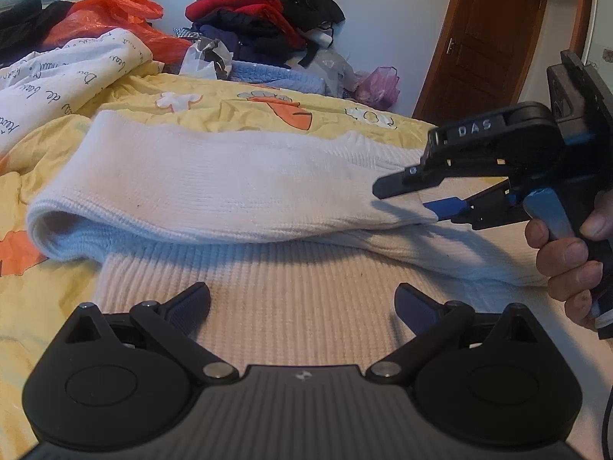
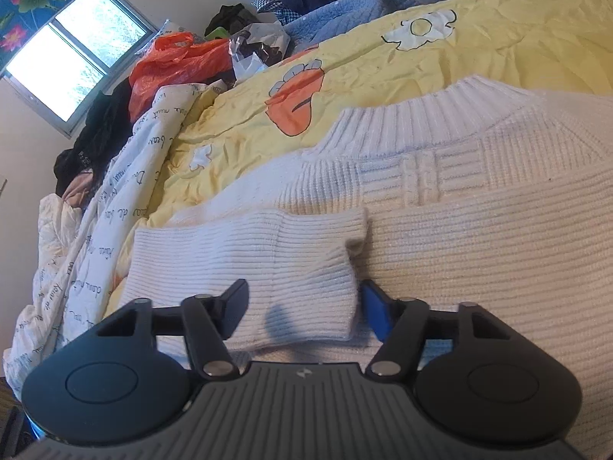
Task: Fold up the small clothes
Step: 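Grasp the sweater's side edge with the right tool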
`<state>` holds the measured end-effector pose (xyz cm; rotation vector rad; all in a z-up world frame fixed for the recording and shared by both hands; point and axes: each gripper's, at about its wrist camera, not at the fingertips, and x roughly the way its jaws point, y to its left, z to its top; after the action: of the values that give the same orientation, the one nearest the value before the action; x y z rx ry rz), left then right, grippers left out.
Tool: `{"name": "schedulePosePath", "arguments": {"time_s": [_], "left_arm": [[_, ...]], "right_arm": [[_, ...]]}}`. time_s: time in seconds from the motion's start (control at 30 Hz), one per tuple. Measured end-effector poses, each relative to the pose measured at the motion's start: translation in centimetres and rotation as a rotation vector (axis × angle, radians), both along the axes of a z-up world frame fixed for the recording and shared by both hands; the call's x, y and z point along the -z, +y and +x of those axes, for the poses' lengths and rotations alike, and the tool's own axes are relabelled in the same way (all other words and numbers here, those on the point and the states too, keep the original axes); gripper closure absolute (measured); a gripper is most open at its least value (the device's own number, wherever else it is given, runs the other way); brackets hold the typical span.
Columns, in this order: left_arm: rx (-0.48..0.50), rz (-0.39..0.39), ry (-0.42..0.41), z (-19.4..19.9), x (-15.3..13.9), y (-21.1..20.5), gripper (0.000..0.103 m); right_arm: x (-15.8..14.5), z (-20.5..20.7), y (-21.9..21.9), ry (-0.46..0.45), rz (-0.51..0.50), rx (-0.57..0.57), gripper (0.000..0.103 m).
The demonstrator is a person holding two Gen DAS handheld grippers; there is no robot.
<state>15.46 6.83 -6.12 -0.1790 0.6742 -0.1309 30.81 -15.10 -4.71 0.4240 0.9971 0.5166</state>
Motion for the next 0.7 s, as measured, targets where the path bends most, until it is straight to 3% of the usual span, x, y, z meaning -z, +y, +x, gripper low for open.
{"name": "schedulePosePath", "arguments": {"time_s": [0.03,0.07,0.23,0.3,0.47,0.57,0.63,0.67,0.7], "left_arm": [[0.000,0.001,0.000,0.0,0.0,-0.1,0.000],[0.000,0.002,0.000,0.0,0.0,-0.1,0.000],[0.000,0.002,0.000,0.0,0.0,-0.1,0.000],[0.000,0.006,0.001,0.0,0.0,-0.1,0.000],[-0.002,0.006,0.000,0.0,0.0,-0.1,0.000],[-0.004,-0.002,-0.002,0.0,0.0,0.0,0.000],[-0.005,0.000,-0.001,-0.1,0.0,0.0,0.000],[-0.005,0.005,-0.001,-0.1,0.0,0.0,0.000],[-0.005,0.009,0.000,-0.1,0.0,-0.1,0.000]], "right_arm": [[0.0,-0.1,0.0,-0.010,-0.028,0.005,0.074],[0.0,0.0,-0.2,-0.017,-0.033,0.001,0.083],[-0.9,-0.5,-1.3,-0.067,0.015,-0.006,0.089],[-1.8,-0.4,-1.9,-0.084,0.022,-0.009,0.096],[-3.3,-0.5,-5.4,-0.107,0.031,0.021,0.096],[-2.5,-0.5,-7.6,-0.048,0.106,0.044,0.097],[-2.1,-0.6,-7.9,-0.052,0.082,0.058,0.096],[-1.7,-0.6,-8.0,-0.038,0.092,0.063,0.087],[-1.2,-0.4,-8.0,-0.011,0.102,0.077,0.085]]}}
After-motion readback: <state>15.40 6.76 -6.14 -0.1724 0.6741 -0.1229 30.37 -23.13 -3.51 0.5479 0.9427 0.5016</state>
